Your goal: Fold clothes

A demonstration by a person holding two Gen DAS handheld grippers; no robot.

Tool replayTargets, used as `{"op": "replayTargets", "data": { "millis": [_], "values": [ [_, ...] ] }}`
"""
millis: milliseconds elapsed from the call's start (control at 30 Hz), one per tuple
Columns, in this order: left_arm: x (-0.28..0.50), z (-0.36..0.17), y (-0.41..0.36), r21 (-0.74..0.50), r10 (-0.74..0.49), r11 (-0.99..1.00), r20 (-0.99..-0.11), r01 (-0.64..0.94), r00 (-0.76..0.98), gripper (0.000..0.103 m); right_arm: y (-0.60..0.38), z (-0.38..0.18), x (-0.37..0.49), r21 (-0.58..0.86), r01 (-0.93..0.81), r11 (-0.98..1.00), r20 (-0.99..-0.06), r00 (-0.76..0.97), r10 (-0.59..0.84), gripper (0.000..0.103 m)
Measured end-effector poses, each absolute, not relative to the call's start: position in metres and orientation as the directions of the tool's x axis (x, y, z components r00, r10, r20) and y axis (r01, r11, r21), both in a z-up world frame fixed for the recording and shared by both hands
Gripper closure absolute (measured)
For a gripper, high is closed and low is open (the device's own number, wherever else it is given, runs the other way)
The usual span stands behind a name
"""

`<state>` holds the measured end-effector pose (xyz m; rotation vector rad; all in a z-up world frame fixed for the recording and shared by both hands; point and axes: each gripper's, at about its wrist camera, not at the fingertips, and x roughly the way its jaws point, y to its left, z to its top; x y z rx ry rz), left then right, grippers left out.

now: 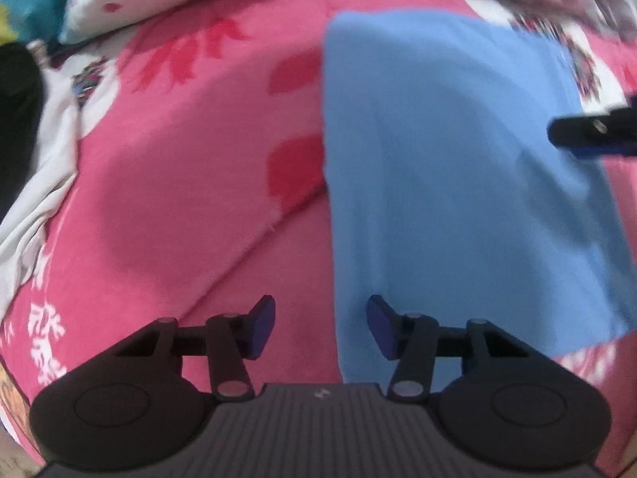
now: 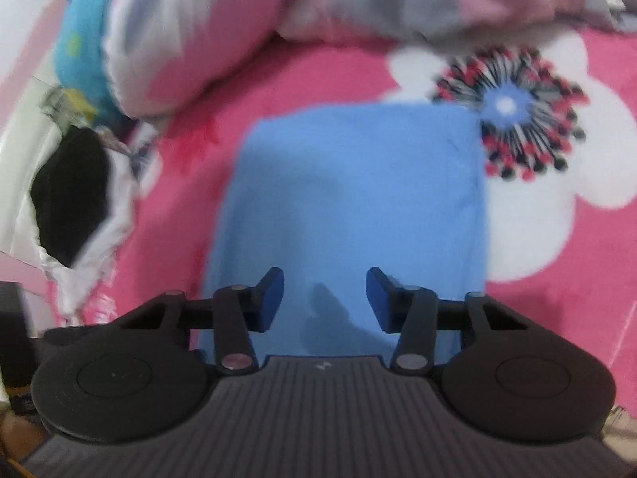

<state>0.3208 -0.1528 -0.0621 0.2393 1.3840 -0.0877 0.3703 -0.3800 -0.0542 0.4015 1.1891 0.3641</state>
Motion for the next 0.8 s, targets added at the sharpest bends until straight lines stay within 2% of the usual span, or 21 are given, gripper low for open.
{"op": "replayTargets", "data": {
  "millis": [33, 67, 100, 167, 233, 300, 367, 400, 800],
  "values": [
    [0.32, -0.064, -0.152, 0.113, 0.076, 0.972, -0.981, 0.207, 0.18, 0.051, -0.389, -0.063, 0.372, 0.434, -0.015, 0.901, -0.847, 0.333, 0.413, 0.073],
    [0.318, -0.065, -0.151, 0.11, 0.074, 0.971, -0.982, 0.213, 0.173, 0.05, -0.409, -0.072, 0.371, 0.435, 0.078, 0.897, -0.856, 0.344, 0.386, 0.103],
    [0.318, -0.065, -0.149, 0.103, 0.067, 0.971, -0.984, 0.214, 0.166, 0.05, -0.425, -0.071, 0.369, 0.449, 0.151, 0.881, -0.85, 0.376, 0.369, 0.103],
    [0.324, -0.056, -0.141, 0.066, 0.035, 0.978, -0.987, 0.197, 0.158, 0.052, -0.457, -0.07, 0.364, 0.475, 0.293, 0.83, -0.839, 0.436, 0.327, 0.097],
    [0.335, -0.043, -0.133, 0.001, -0.031, 0.986, -0.982, 0.168, 0.186, 0.05, -0.469, -0.061, 0.362, 0.462, 0.288, 0.839, -0.834, 0.464, 0.299, 0.096],
    [0.351, -0.034, -0.126, -0.074, -0.103, 0.987, -0.973, 0.146, 0.208, 0.049, -0.479, -0.062, 0.365, 0.565, 0.286, 0.774, -0.784, 0.477, 0.397, 0.084],
    [0.373, -0.037, -0.124, -0.165, -0.187, 0.979, -0.96, 0.117, 0.207, 0.048, -0.478, -0.067, 0.369, 0.62, 0.26, 0.74, -0.75, 0.472, 0.463, 0.059],
    [0.384, -0.04, -0.123, -0.21, -0.227, 0.972, -0.952, 0.102, 0.204, 0.048, -0.476, -0.069, 0.373, 0.625, 0.245, 0.741, -0.746, 0.467, 0.475, 0.055],
    [0.461, -0.093, -0.109, -0.421, -0.415, 0.907, -0.897, -0.008, 0.151, 0.05, -0.479, -0.104, 0.396, 0.754, 0.231, 0.615, -0.641, 0.464, 0.611, 0.048]
  ]
}}
